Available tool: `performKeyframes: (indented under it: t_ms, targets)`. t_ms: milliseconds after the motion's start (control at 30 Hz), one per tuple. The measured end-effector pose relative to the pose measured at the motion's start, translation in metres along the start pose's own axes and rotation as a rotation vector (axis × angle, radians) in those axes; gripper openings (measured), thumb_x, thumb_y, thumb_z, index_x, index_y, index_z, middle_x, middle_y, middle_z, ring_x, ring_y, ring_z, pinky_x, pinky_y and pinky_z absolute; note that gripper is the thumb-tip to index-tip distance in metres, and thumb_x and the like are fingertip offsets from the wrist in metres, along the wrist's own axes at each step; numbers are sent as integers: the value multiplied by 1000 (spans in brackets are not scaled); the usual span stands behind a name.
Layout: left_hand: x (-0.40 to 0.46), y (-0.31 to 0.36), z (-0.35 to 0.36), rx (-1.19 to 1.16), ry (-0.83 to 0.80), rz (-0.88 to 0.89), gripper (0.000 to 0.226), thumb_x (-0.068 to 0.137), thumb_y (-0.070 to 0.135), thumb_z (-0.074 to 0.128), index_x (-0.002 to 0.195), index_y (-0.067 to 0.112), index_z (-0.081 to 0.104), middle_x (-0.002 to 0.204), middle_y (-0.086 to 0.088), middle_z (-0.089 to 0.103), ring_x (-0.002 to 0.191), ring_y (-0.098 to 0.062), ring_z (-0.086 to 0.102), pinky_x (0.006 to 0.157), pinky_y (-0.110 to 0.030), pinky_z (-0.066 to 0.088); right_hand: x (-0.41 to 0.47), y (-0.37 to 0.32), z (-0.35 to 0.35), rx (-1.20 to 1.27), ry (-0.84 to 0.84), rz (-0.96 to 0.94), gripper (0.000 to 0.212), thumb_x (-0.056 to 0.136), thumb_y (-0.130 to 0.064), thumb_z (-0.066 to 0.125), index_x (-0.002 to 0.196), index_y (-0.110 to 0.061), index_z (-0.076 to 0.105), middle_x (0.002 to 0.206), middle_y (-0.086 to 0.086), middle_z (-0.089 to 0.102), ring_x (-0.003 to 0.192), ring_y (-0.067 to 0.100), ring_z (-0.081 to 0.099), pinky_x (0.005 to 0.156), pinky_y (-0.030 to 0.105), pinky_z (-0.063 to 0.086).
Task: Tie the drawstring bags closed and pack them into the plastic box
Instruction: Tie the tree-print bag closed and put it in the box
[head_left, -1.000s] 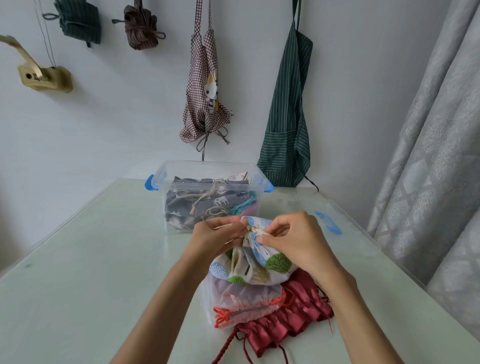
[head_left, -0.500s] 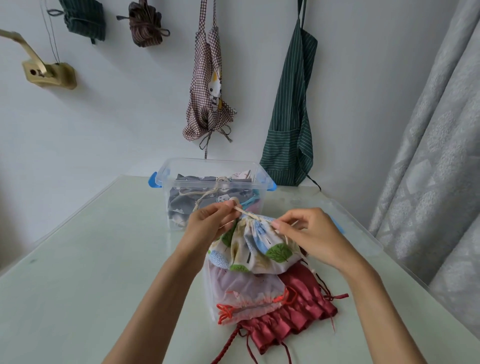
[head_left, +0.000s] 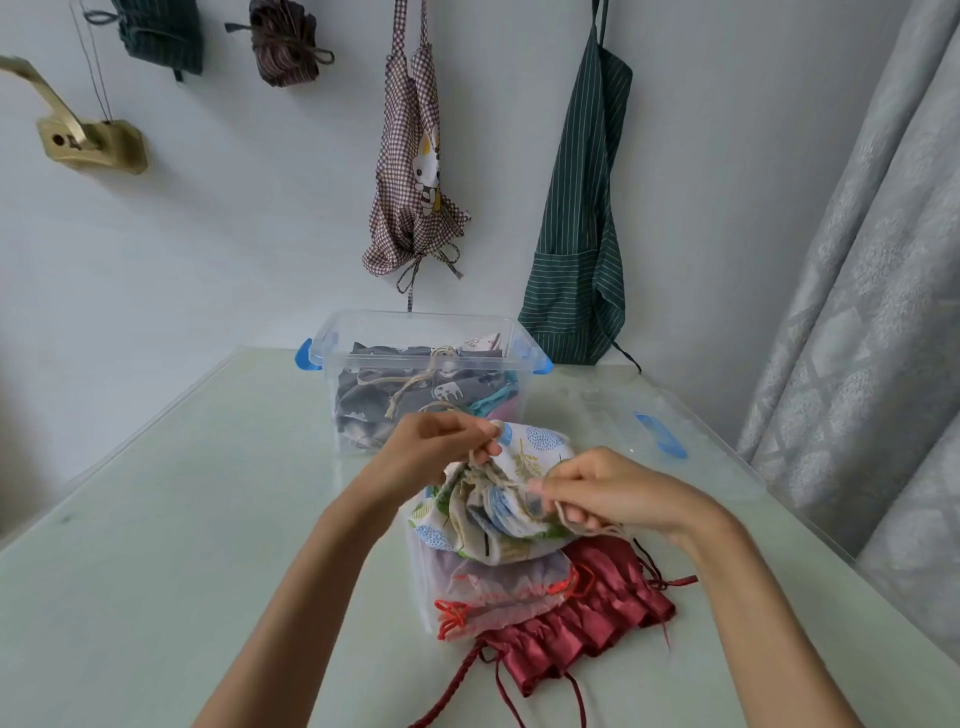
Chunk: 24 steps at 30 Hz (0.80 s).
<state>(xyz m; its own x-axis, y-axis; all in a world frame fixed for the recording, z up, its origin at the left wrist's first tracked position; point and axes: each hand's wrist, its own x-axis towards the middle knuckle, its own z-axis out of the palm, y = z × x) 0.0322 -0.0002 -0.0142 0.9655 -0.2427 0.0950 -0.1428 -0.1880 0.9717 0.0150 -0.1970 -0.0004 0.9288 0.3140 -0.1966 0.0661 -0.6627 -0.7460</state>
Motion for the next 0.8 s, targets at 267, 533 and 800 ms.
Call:
performKeyframes:
  t_ms: [267,533,800]
  targets:
    - [-9,13,29,207,-326,-16,16,88,12,63,76,9,72,59,11,64,54,5,53,46,-2,33,-14,-3,-21,330,131,-114,48,69,-57,59,39,-23,44,58,-5,45,66,13,40,79,26,36]
    - [-14,12,48,455,-586,-9,28,91,36,58,70,21,68,64,11,56,64,-3,49,56,-12,38,-3,-7,-13,417,335,-215,40,92,-40,49,61,-23,67,91,-3,69,94,7,61,105,26,38]
    - [-11,12,30,115,-417,-110,32,95,31,52,74,13,68,65,7,61,61,1,58,58,-12,47,-9,7,-21,-93,207,-204,37,91,-5,52,118,-31,56,124,-18,54,119,1,47,92,18,39]
